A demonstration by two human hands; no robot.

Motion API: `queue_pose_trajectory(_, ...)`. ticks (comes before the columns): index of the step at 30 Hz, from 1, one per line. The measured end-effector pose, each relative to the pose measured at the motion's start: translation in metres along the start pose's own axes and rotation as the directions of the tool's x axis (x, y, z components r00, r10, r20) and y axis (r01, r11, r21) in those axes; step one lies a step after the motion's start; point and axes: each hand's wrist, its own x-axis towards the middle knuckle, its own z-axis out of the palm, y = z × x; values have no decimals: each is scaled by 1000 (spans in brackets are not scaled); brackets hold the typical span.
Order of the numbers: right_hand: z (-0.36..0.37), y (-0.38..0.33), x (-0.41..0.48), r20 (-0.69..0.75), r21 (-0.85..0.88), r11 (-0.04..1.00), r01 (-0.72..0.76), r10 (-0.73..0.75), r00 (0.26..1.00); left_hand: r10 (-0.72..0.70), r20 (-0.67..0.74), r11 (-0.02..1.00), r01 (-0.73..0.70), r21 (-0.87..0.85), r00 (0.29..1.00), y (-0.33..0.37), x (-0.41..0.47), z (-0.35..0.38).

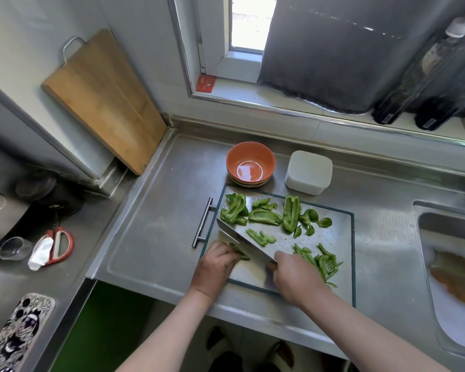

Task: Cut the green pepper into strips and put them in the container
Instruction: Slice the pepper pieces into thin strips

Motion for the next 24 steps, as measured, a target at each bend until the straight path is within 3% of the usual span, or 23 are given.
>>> queue_pose_trajectory(4,-6,15,-8,-40,25,999,-20,21,999,-42,7,999,42,5,999,3,3,2)
queue_pose_trajectory(8,-5,1,-13,-81,1,997,76,-76,994,7,-35,1000,-6,26,999,7,6,1)
queue_pose_trajectory(11,0,-13,-19,-98,-27,993,112,-114,989,-39,-23,998,40,42,999,4,5,3)
queue_pose_trajectory(24,-5,-23,-24,-36,-140,989,39,-45,998,-31,-15,999,32,33,999,2,6,4)
